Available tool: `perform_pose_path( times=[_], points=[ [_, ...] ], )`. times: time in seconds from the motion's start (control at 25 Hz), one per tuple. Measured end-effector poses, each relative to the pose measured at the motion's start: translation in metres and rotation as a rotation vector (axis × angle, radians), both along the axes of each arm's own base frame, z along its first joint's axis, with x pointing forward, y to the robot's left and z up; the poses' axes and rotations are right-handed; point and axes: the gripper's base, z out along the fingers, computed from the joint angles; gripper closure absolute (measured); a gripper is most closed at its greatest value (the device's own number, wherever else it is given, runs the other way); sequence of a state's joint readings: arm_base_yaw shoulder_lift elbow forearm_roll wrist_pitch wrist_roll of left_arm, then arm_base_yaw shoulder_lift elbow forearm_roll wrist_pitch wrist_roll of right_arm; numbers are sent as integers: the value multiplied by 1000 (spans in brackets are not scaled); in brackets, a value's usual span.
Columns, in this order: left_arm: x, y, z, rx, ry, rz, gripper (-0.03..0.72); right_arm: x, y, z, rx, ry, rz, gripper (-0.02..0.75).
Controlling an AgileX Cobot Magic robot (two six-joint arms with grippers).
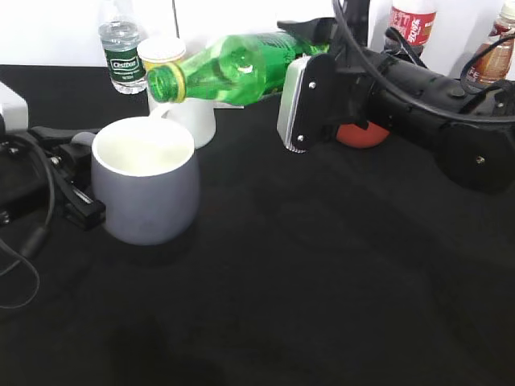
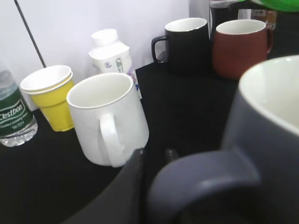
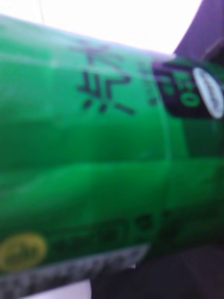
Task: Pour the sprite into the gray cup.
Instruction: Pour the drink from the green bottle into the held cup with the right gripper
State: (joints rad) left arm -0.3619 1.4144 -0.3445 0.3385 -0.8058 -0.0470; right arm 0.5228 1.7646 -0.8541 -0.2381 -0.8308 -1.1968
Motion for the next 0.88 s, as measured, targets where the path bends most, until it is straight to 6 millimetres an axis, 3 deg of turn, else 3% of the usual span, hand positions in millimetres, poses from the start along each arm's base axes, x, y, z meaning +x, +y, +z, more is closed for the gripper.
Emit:
perform_pose_path(
  times=[0.4,0.88],
  points=[
    [0,-1,4,-20,-35,-15,608,0,1,6,-95,-164,2,332],
    [0,-1,3,-14,-34,-17,608,2,1,12,-99,-225,-13,333]
  ],
)
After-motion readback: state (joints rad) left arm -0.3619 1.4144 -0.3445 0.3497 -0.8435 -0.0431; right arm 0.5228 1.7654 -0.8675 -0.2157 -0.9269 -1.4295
